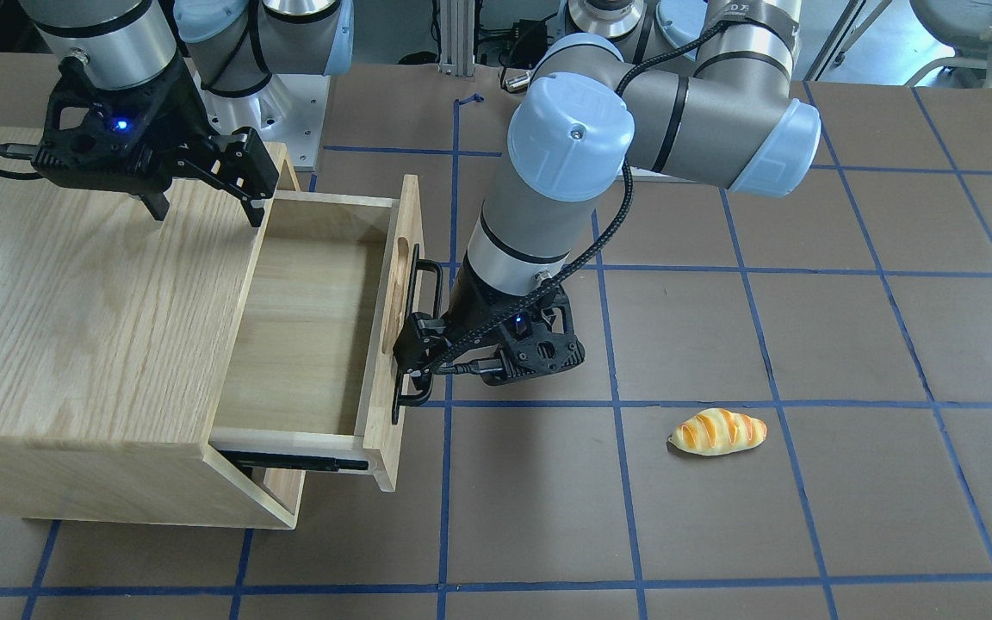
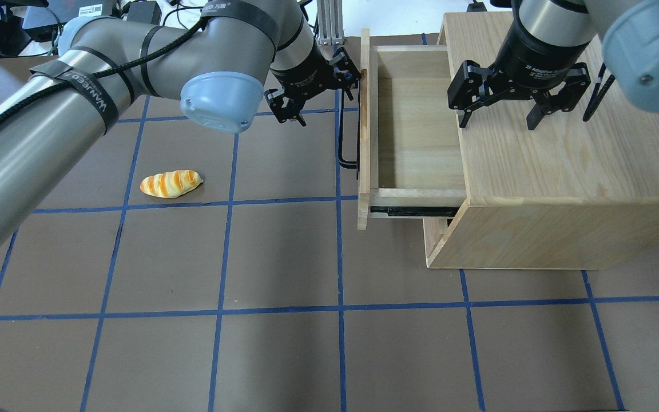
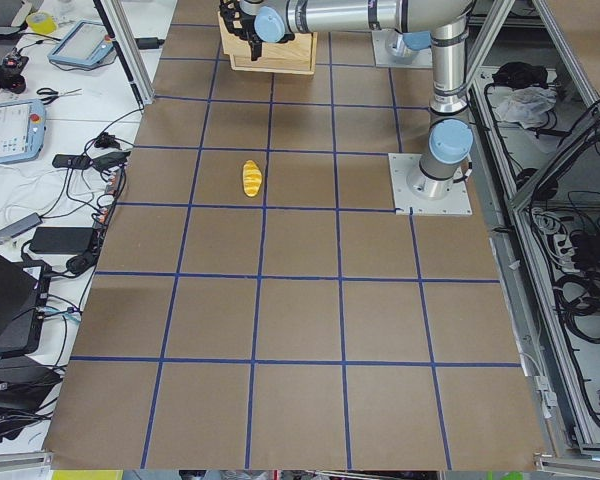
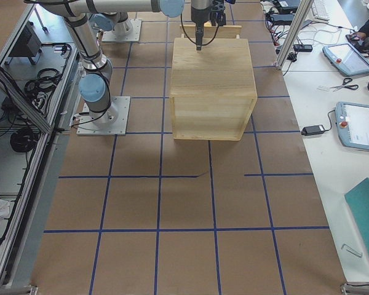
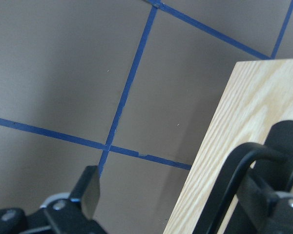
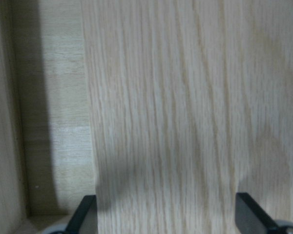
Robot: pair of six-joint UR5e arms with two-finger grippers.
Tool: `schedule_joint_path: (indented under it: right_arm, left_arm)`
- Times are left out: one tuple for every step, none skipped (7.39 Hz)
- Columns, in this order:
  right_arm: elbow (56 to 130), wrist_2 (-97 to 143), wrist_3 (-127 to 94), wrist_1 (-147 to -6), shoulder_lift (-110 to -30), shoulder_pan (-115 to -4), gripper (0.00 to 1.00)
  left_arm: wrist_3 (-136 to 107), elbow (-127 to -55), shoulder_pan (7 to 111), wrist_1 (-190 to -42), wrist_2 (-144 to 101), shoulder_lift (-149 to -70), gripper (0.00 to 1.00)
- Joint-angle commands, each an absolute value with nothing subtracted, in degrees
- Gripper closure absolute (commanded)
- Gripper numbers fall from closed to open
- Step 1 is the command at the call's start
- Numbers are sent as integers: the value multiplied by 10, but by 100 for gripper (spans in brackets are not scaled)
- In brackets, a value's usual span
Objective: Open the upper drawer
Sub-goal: 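Pull the drawer handle away from the cabinet with the left gripper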
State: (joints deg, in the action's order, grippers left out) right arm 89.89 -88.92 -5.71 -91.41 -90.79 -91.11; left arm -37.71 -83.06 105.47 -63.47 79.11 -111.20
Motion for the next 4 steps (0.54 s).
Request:
schedule_joint_path:
  right_arm:
    - [899,-889,-57,-914,-908,-911,0]
    - [899,-889,-57,-914,-908,-911,0]
    - [899,-889,-57,-914,-908,-911,0]
    - [899,-889,-57,-914,-908,-911,0]
  left_arm:
    - [-374,-831,1046,-640,792,-1109,0]
    - [-373,-831,1043,-653,792,-1106,0]
    - [-372,-831,1031,-656,792,-1105,0]
    - [-372,-831,1028,-657,792,-1104,0]
